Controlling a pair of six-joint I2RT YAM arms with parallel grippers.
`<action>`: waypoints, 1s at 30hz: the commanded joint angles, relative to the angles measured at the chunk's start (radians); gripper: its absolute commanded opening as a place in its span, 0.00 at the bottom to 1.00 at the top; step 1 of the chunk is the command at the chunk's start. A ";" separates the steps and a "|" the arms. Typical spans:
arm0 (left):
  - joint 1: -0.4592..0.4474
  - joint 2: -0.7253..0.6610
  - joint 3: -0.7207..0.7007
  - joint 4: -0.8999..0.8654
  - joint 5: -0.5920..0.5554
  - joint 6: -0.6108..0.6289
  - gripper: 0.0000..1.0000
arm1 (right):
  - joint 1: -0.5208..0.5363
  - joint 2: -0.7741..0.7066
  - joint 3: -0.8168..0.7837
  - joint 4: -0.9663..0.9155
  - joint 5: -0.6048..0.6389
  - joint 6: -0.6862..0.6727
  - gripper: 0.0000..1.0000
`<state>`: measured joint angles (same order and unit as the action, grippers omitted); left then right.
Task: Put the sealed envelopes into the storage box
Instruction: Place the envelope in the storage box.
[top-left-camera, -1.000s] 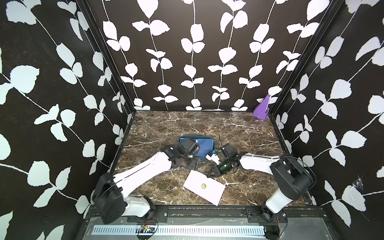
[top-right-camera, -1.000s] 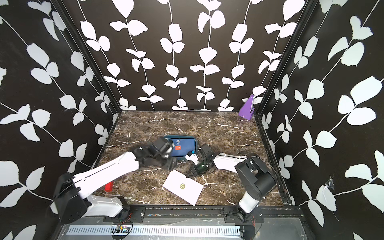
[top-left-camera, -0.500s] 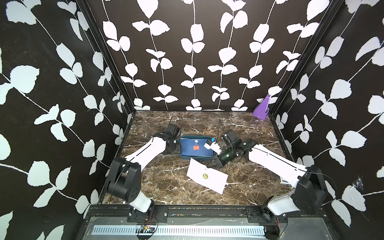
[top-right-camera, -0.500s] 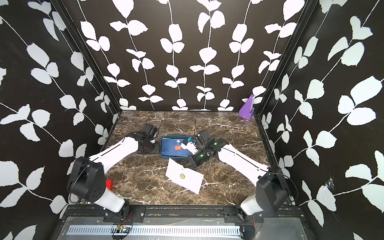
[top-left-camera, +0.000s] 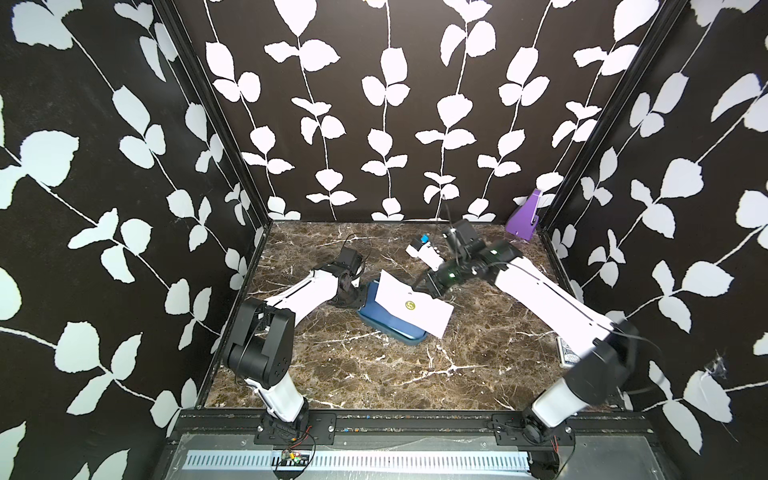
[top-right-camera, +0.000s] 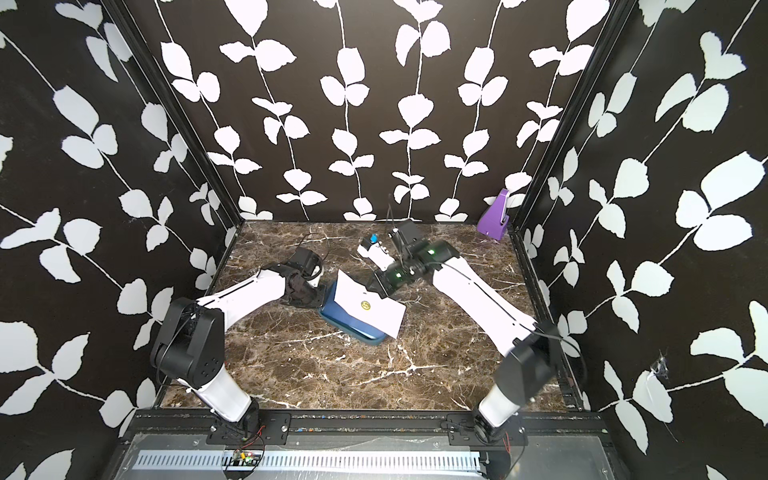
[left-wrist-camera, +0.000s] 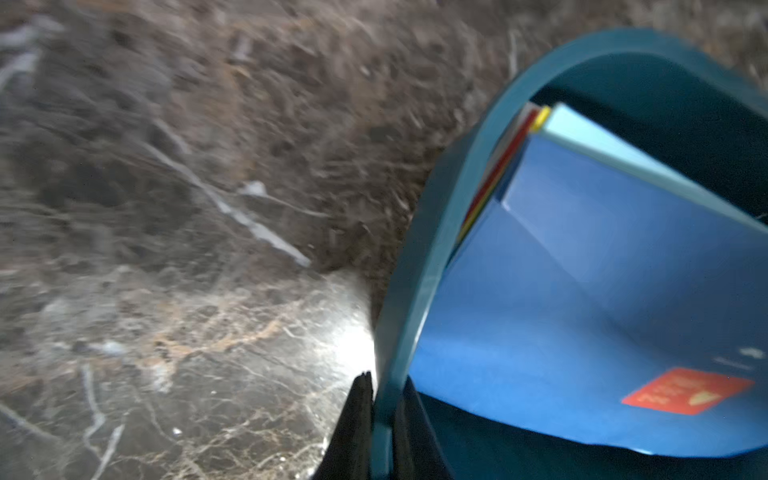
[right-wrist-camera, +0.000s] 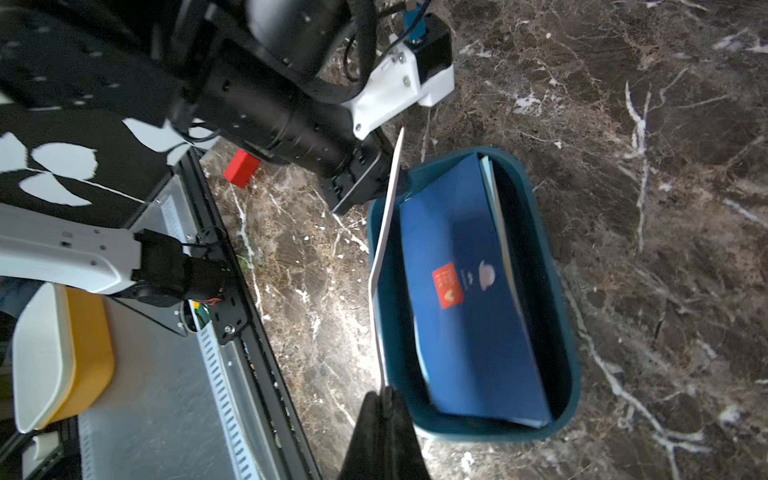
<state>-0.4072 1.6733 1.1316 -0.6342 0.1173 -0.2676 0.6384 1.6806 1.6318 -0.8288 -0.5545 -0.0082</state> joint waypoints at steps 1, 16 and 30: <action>-0.002 -0.028 -0.001 0.010 0.105 0.050 0.12 | -0.006 0.100 0.090 -0.059 0.027 -0.114 0.00; -0.001 -0.058 -0.037 0.012 0.106 0.007 0.13 | -0.029 0.300 0.056 0.179 0.038 -0.042 0.00; -0.001 -0.101 -0.089 0.059 0.041 -0.180 0.09 | -0.032 0.201 -0.238 0.396 0.017 0.104 0.00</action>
<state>-0.4091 1.6268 1.0653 -0.6155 0.1856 -0.3660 0.6083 1.9358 1.4528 -0.5137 -0.5301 0.0242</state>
